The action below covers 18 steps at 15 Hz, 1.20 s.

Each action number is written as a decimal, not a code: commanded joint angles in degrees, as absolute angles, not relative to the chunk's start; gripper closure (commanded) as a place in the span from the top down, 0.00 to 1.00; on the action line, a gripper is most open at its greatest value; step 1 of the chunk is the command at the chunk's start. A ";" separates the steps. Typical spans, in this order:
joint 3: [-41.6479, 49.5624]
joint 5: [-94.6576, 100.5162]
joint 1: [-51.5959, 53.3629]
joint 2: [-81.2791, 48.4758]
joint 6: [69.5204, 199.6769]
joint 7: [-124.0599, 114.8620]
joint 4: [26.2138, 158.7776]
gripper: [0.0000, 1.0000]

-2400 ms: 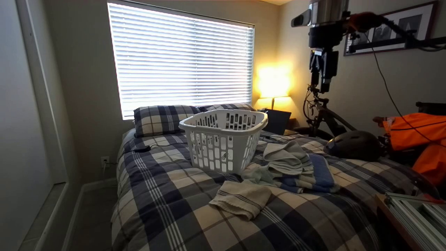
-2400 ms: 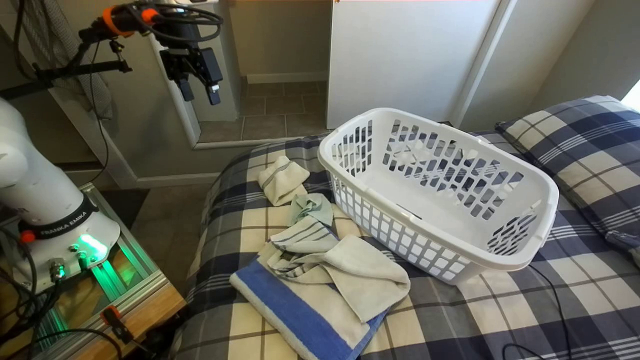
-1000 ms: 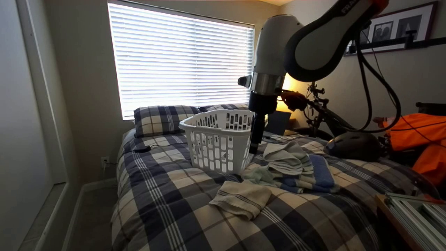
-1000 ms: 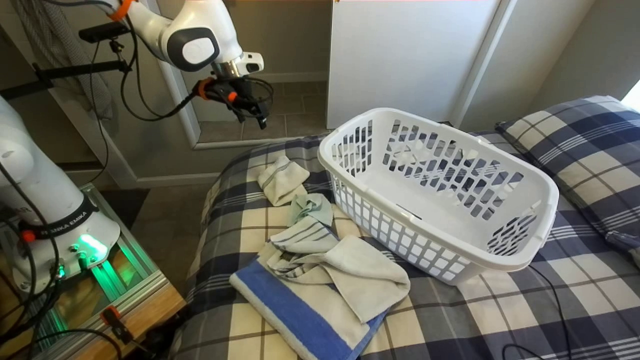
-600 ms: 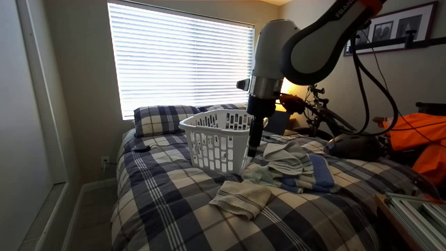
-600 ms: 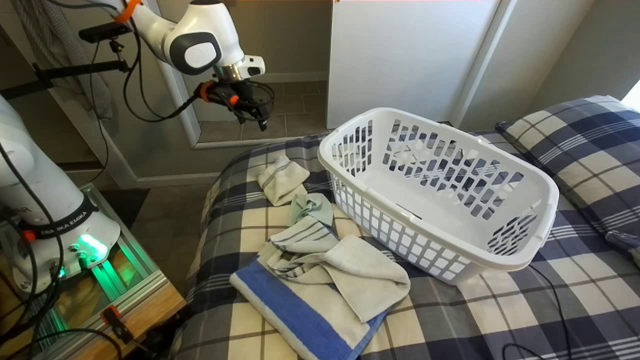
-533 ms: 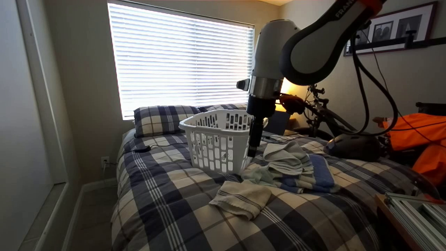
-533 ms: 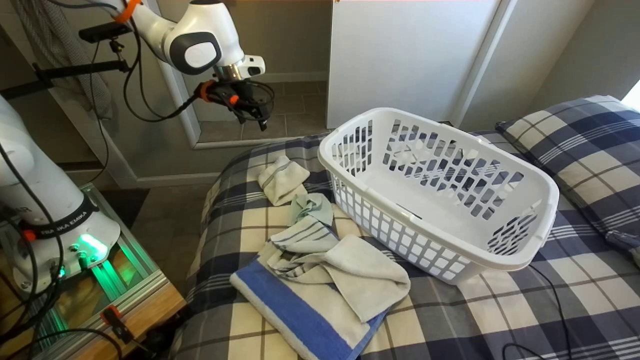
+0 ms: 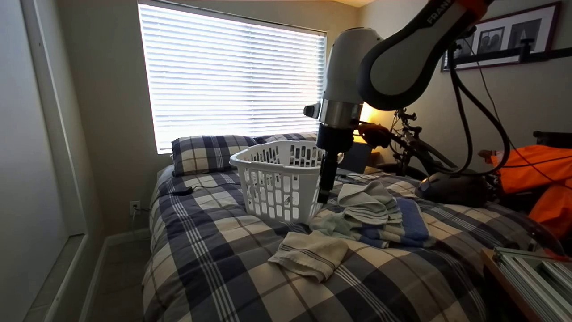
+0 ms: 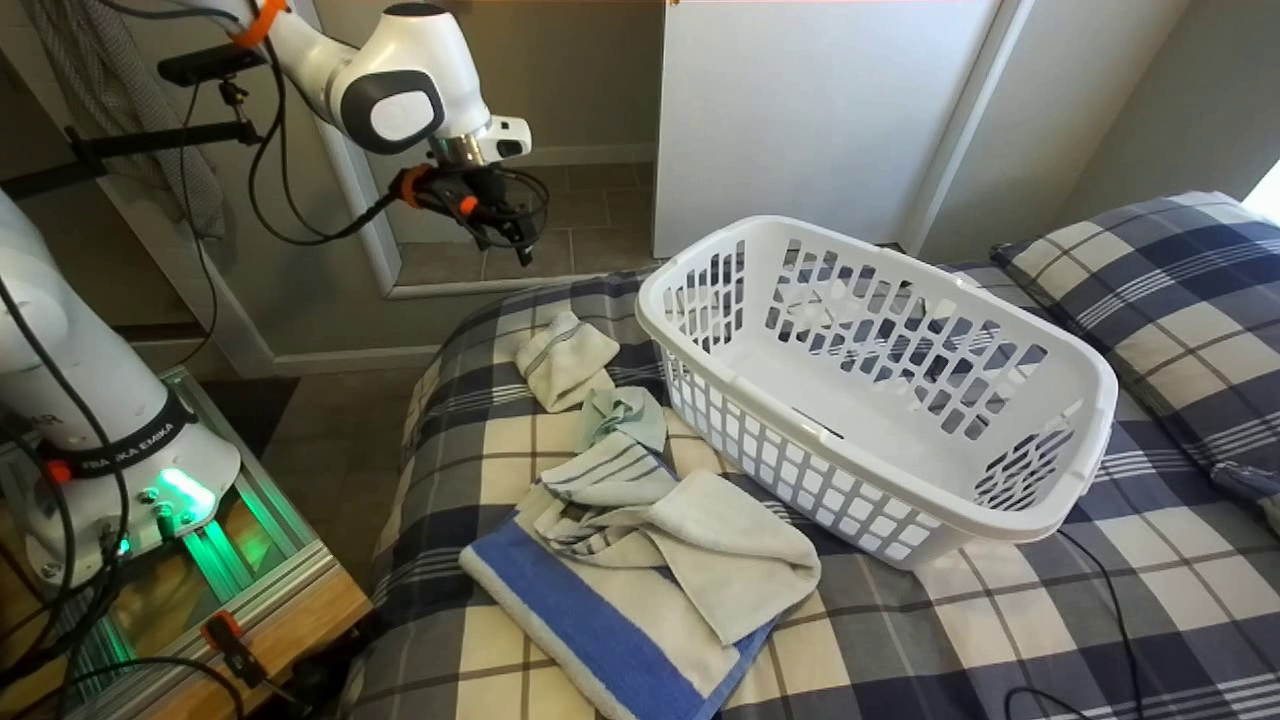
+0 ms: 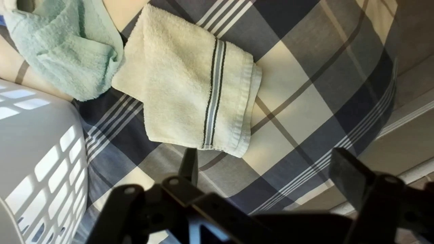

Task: Put the left towel in the laundry basket

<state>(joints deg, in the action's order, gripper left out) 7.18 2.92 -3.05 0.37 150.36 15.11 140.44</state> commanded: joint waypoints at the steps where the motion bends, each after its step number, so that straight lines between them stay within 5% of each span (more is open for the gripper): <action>1: 6.35 -1.73 -3.87 -4.57 152.96 18.55 138.84 1.00; 18: 2.42 -3.96 -10.26 -27.27 164.56 20.68 130.31 1.00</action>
